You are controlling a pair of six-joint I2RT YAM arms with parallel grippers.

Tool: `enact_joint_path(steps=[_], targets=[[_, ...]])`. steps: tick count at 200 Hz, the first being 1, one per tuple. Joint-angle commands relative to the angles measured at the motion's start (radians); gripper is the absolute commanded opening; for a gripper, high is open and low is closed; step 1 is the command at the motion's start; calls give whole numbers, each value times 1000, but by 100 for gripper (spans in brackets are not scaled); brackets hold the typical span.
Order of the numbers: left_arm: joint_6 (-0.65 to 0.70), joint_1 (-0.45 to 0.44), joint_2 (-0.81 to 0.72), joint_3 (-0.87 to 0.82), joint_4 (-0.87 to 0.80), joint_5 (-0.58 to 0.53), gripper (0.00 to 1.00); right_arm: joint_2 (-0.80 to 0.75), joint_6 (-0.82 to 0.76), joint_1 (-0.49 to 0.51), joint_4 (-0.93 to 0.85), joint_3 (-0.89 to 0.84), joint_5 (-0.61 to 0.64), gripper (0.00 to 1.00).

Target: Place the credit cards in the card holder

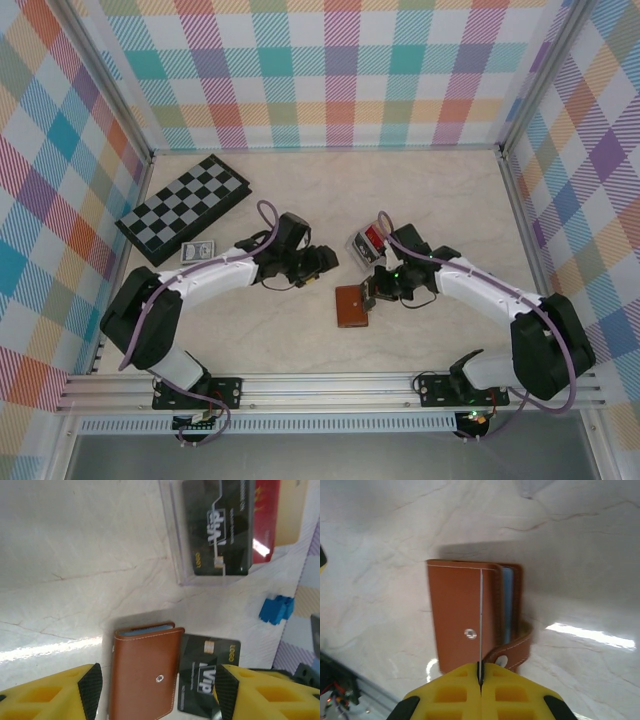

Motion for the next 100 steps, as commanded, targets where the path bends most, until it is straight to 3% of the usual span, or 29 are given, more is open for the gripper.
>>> enact_joint_path(steps=[1, 100], targets=[[29, -28, 37, 15, -14, 4, 64, -7, 9, 2, 6, -24, 65, 2], [8, -114, 182, 36, 79, 80, 65, 38, 19, 3, 104, -66, -15, 4]])
